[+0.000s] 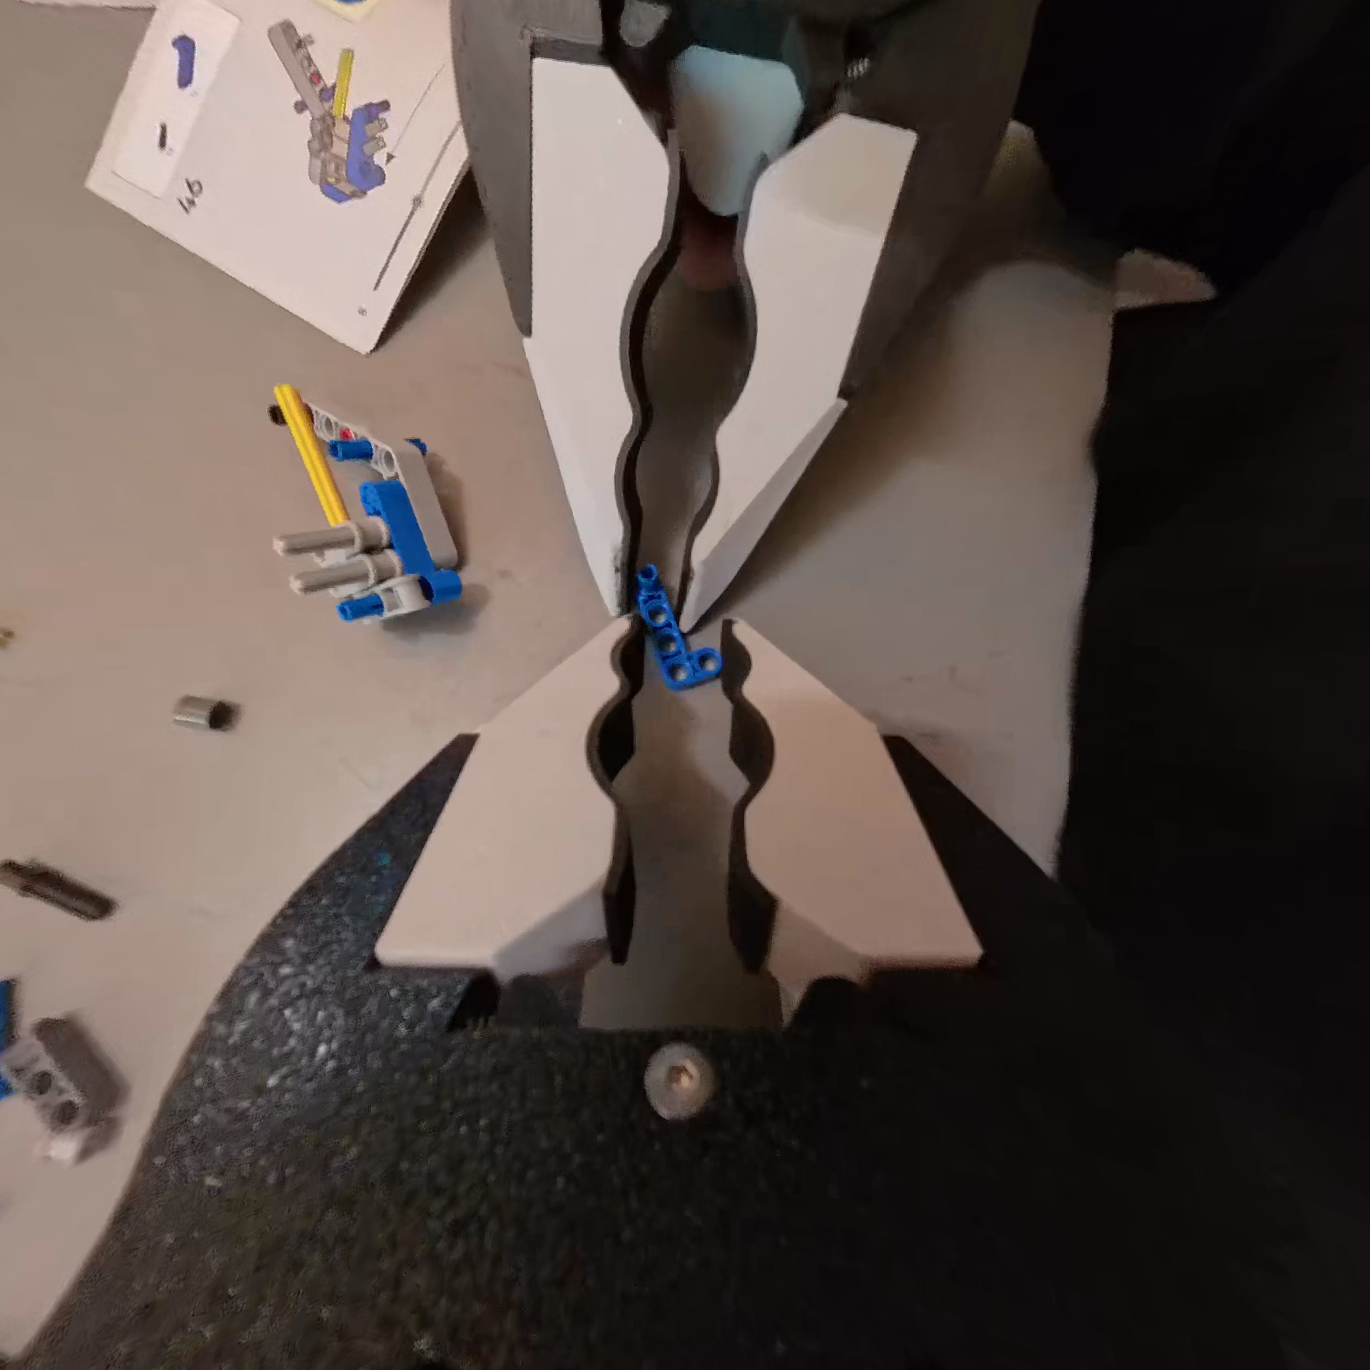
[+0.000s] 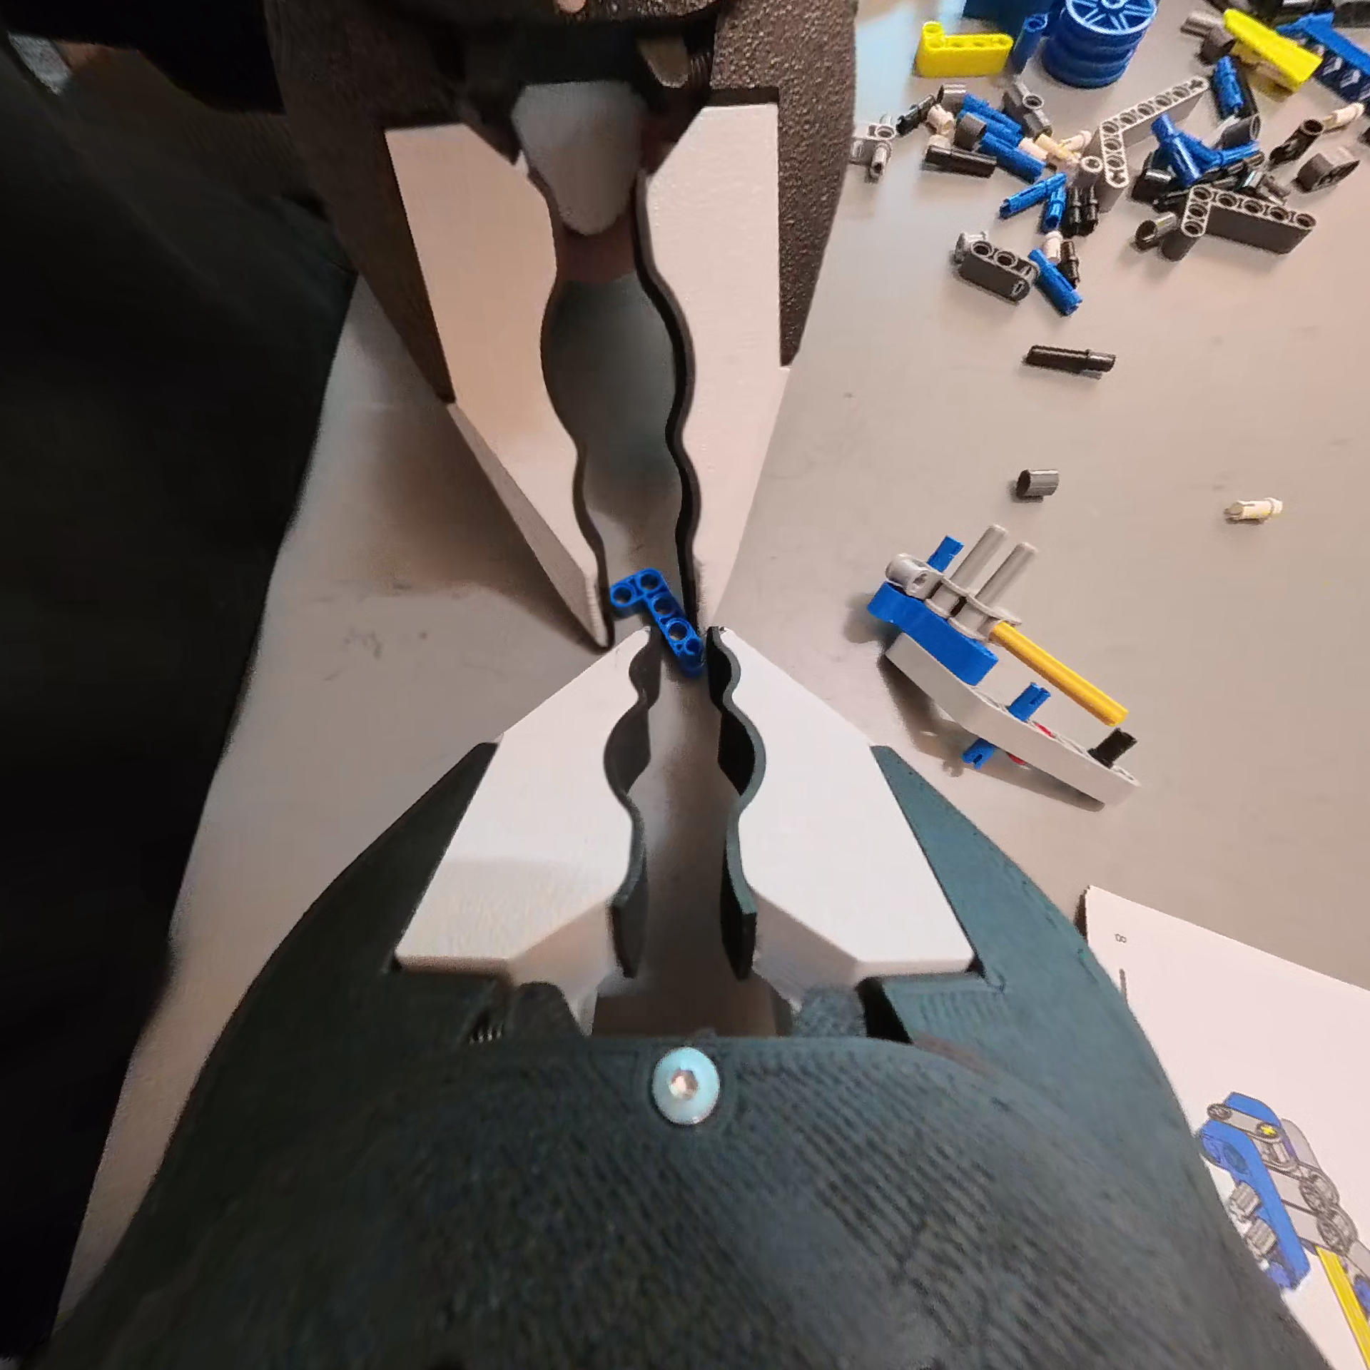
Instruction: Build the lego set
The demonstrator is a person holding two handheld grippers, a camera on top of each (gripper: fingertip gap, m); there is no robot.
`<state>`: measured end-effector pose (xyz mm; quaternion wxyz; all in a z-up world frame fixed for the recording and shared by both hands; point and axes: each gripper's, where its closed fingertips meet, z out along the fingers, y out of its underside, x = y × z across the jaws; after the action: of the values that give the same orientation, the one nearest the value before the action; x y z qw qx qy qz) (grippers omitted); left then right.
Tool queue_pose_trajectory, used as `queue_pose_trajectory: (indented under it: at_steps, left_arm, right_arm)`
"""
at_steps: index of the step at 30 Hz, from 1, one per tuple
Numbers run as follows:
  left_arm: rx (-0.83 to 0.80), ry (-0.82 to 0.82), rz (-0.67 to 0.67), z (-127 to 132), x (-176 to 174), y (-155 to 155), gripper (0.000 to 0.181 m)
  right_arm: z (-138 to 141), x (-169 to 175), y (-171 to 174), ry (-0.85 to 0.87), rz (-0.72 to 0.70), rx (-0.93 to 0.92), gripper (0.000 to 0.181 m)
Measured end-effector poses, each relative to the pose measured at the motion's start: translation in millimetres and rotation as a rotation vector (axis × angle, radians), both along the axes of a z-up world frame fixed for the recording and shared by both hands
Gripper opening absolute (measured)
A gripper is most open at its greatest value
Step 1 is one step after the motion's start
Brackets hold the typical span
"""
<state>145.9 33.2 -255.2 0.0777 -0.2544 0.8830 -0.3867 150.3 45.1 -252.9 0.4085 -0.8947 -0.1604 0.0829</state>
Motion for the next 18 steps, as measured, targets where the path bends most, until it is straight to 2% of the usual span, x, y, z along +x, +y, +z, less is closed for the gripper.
queue_pose_trajectory:
  at_steps: [1, 4, 7, 14, 18]
  left_arm:
    - [0.006, -0.008, -0.016, -0.1, 0.3, 0.2, 0.016]
    - [-0.018, 0.016, -0.029, 0.6, 1.4, -0.8, 0.016]
    - [-0.049, 0.020, -0.004, 2.8, 6.7, -3.1, 0.030]
    - [-0.077, 0.046, 0.051, 4.2, 17.7, -10.8, 0.041]
    - [-0.107, 0.051, 0.111, 8.6, 28.2, -11.5, 0.038]
  right_arm:
    - [-0.1, 0.3, -0.1, -0.016, -0.003, 0.005, 0.011]
    - [0.0, 2.6, -1.0, -0.070, -0.042, 0.023, 0.009]
    - [0.7, 13.1, -5.4, -0.138, -0.137, 0.042, 0.007]
    - [13.6, 24.8, -12.8, -0.219, -0.269, 0.134, 0.006]
    - [26.9, 29.2, -13.1, -0.321, -0.298, 0.237, 0.006]
